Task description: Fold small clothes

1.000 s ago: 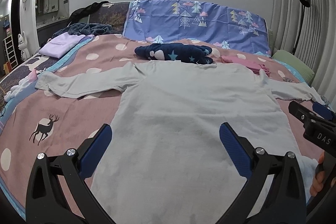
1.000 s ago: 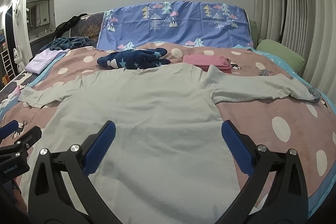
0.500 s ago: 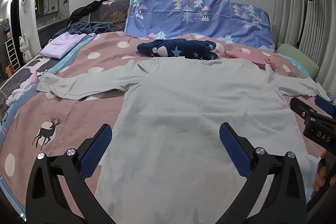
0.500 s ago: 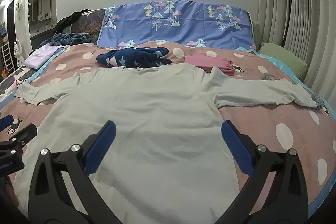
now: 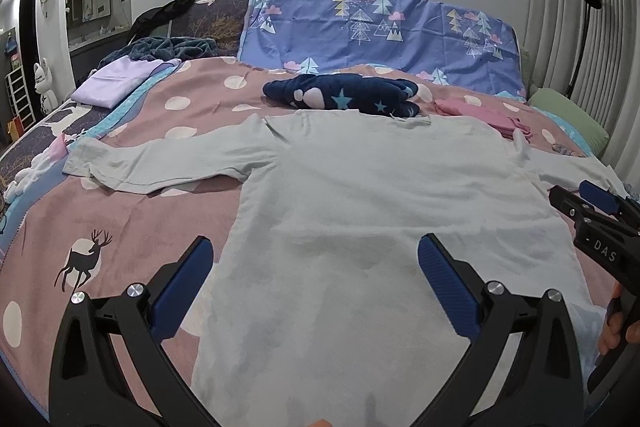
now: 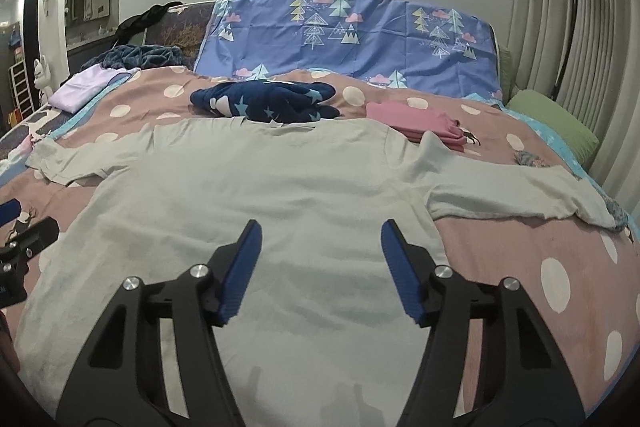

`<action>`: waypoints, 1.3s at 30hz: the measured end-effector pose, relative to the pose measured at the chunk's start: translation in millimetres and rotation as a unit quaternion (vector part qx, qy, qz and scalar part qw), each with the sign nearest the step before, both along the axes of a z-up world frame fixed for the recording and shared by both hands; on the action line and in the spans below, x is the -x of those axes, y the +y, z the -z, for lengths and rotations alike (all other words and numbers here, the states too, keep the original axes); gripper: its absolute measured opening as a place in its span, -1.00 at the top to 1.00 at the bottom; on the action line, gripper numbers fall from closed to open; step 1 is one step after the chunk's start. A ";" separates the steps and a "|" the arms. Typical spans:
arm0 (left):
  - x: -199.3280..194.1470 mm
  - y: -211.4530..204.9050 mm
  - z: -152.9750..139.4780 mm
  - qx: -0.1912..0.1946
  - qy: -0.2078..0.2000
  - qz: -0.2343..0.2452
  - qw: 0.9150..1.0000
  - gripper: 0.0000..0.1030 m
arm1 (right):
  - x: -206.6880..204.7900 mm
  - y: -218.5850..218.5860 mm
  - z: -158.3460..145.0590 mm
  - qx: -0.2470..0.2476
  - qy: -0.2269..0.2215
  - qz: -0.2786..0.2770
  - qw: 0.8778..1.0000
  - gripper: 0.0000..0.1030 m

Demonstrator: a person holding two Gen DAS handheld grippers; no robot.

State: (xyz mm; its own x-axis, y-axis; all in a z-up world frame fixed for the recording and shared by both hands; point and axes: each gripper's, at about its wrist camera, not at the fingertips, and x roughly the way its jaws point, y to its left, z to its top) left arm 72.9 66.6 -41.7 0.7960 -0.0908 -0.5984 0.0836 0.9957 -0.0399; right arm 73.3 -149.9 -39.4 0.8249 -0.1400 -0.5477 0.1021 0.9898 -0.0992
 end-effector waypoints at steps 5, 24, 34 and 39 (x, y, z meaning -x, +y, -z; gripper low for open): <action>-10.0 5.0 3.9 -0.003 0.003 0.002 1.000 -0.97 | -10.5 3.3 4.3 0.007 0.006 -0.006 1.000 -0.23; -85.4 184.2 39.5 0.138 0.058 -0.147 0.978 -0.18 | -58.8 -3.3 22.7 -0.004 0.064 -0.009 0.998 -0.38; -168.1 345.6 94.3 0.294 0.095 -0.301 0.902 -0.18 | -86.2 -6.3 31.0 0.015 0.081 0.002 0.997 -0.47; -195.1 365.3 94.4 0.290 0.087 -0.358 0.883 0.94 | -96.1 -8.0 36.0 0.023 0.090 0.007 0.996 -0.48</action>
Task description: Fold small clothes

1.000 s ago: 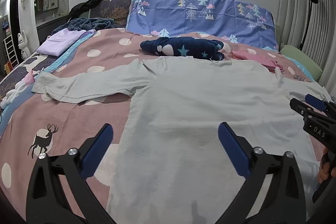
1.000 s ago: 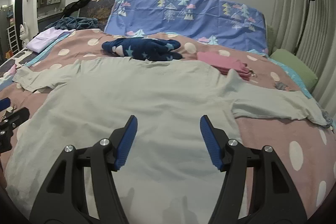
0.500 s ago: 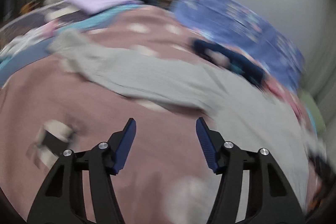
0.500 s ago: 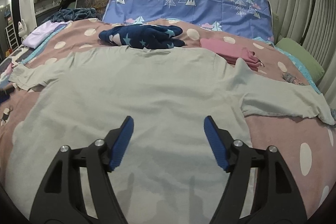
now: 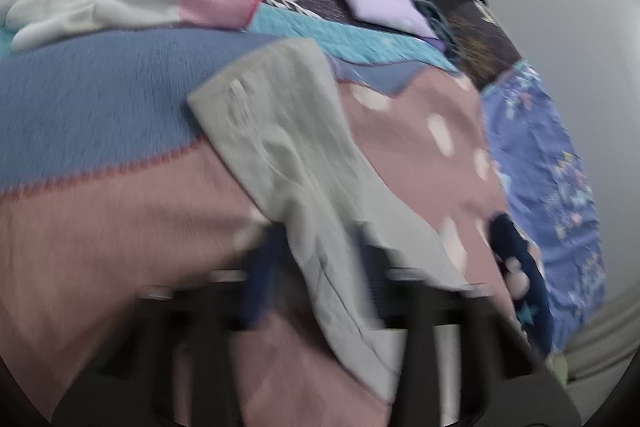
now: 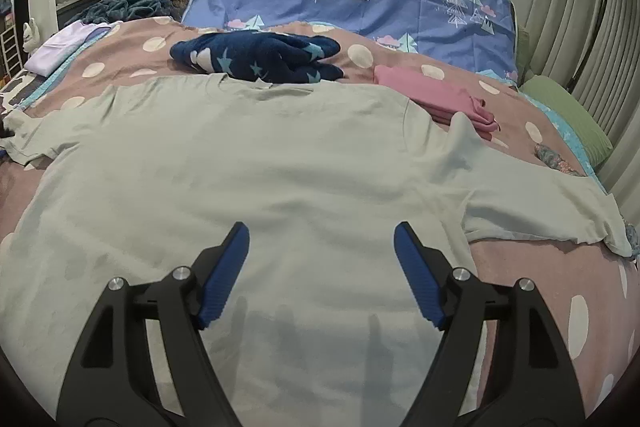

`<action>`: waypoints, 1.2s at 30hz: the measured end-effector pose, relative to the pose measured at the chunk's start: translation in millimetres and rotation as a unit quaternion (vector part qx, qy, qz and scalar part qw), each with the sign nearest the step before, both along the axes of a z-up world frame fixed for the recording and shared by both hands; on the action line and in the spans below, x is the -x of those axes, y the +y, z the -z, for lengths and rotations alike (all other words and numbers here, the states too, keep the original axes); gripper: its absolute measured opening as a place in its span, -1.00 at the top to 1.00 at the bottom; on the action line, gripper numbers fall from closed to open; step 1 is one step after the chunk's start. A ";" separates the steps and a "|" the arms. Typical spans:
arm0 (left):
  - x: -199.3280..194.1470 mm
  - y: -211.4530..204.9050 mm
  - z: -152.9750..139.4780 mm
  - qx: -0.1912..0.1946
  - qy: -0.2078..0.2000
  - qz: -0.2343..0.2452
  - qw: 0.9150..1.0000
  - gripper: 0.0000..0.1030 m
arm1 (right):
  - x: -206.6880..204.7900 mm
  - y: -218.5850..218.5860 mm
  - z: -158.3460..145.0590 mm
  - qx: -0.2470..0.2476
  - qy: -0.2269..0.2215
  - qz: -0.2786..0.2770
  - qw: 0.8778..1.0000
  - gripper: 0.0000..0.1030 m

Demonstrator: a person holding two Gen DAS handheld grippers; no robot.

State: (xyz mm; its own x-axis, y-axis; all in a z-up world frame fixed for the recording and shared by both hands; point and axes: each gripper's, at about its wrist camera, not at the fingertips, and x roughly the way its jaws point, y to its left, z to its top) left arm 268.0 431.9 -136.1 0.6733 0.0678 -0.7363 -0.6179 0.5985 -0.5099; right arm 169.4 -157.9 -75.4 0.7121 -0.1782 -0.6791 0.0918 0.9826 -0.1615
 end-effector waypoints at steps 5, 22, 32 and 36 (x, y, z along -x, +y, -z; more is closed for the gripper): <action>-15.2 -9.9 -17.3 -0.018 -0.010 -0.011 1.000 0.94 | -3.4 -6.1 0.5 -0.009 0.002 0.002 1.000 -0.48; 10.3 -509.4 -92.0 -0.382 -0.110 0.507 0.765 0.48 | 28.5 -79.1 -3.1 -0.035 -0.009 0.053 0.998 -0.48; 62.7 -496.6 -78.7 -0.421 -0.118 0.512 0.739 -0.23 | 34.9 -120.0 -1.1 -0.074 0.006 0.065 0.995 -0.47; 50.2 -449.8 -67.4 -0.417 -0.071 0.474 0.772 -0.25 | 10.6 -101.1 -4.2 -0.103 0.013 0.010 0.995 -0.26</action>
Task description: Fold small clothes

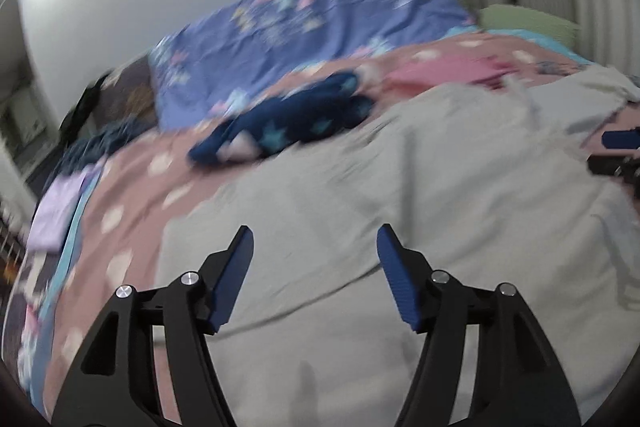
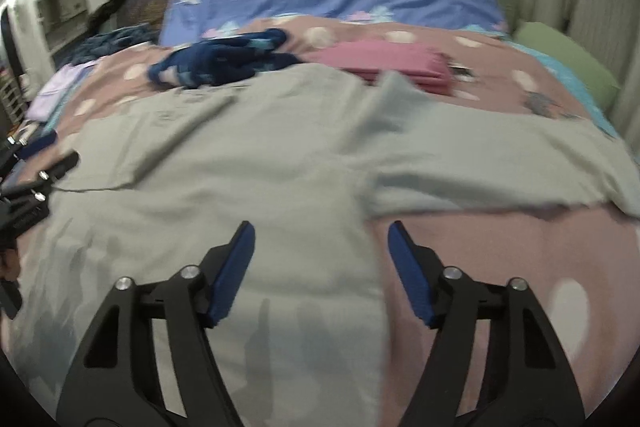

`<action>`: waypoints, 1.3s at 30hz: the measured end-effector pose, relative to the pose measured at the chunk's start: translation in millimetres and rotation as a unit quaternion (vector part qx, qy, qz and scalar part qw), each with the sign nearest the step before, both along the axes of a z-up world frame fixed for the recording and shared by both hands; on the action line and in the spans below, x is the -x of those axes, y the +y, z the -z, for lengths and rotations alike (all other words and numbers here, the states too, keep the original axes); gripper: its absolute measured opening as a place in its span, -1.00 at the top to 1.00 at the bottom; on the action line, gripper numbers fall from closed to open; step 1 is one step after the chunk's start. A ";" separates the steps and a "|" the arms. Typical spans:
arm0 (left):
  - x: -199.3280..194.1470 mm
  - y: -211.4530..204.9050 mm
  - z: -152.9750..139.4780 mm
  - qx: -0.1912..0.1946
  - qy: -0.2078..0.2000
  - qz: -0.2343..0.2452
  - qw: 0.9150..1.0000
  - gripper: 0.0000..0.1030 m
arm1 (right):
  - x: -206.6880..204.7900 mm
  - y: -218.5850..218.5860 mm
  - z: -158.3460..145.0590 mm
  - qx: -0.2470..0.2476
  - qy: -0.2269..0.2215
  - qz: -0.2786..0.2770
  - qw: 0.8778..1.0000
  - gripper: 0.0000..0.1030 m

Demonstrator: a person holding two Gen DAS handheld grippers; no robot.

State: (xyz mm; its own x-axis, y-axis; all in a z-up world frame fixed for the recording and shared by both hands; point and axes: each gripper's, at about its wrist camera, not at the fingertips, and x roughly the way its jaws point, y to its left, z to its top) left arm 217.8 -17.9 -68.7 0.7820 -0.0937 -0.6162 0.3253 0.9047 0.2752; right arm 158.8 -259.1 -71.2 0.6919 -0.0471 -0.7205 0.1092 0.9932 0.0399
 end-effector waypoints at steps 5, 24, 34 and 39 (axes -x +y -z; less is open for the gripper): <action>-22.4 42.0 30.5 -0.008 0.029 -0.086 0.996 -0.25 | -47.1 31.9 -1.4 -0.015 0.022 -0.037 0.999 -0.15; -41.5 73.2 54.3 0.007 0.075 -0.156 0.985 -0.46 | -116.5 73.2 28.1 0.068 0.067 0.096 0.991 -0.42; -40.8 75.1 54.1 0.015 0.077 -0.155 0.985 -0.47 | -119.8 7.9 21.0 -0.126 0.052 0.055 0.989 -0.22; -41.4 75.6 54.0 0.018 0.080 -0.154 0.985 -0.48 | -149.6 15.4 32.8 -0.170 0.052 0.011 0.984 -0.31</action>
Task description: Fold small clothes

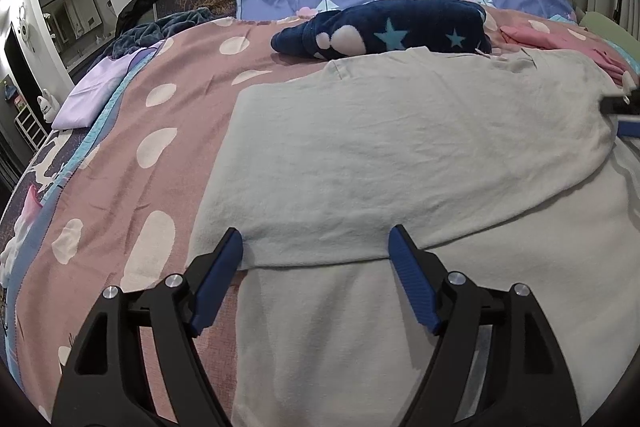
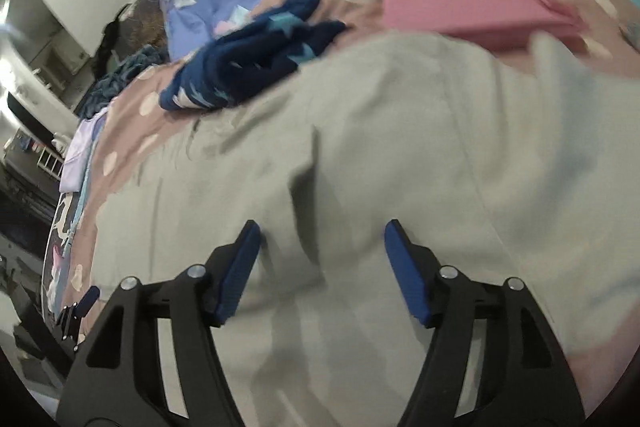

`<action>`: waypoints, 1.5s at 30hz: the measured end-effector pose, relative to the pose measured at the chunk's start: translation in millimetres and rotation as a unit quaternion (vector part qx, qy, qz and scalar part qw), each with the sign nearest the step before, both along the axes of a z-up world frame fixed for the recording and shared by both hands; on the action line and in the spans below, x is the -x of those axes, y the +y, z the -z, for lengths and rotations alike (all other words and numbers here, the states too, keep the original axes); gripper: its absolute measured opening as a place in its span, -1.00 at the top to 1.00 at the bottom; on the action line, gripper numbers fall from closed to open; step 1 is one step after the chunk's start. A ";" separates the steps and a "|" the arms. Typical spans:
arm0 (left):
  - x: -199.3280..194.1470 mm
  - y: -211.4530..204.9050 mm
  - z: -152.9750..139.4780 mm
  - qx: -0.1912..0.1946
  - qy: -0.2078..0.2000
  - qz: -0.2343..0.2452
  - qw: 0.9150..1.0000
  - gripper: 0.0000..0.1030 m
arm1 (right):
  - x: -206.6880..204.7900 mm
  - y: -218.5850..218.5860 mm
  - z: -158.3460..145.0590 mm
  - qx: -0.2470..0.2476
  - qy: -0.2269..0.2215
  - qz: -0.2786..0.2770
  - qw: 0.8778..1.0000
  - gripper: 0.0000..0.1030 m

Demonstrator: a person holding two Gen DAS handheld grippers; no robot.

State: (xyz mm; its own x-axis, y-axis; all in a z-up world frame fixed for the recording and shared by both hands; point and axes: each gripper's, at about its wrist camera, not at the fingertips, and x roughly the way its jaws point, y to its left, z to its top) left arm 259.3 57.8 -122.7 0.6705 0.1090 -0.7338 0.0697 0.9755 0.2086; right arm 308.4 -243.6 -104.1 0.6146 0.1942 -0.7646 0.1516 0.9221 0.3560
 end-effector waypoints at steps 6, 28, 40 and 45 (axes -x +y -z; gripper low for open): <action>0.1 5.7 -0.7 0.023 0.001 0.001 1.000 -0.48 | -18.5 38.7 -6.4 -0.008 0.025 -0.104 0.994 0.81; -2.6 53.4 3.5 0.177 0.020 -0.018 0.984 -0.54 | 25.3 -58.0 -13.6 -0.099 0.016 -0.038 0.994 0.75; -3.3 58.5 4.1 0.152 0.022 -0.034 0.988 -0.31 | 27.5 -105.1 4.8 -0.206 0.050 0.012 0.977 -0.28; -3.2 55.7 4.9 0.151 0.022 -0.033 0.988 -0.31 | -13.9 -94.4 -1.8 -0.138 0.050 0.011 0.989 0.08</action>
State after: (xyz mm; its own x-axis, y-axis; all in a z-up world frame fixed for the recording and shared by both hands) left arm 262.5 113.5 -127.6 0.6357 -0.0770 -0.7681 0.0066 0.9955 -0.0944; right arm 322.3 -338.0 -102.3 0.5455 0.3914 -0.7411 0.2171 0.7880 0.5761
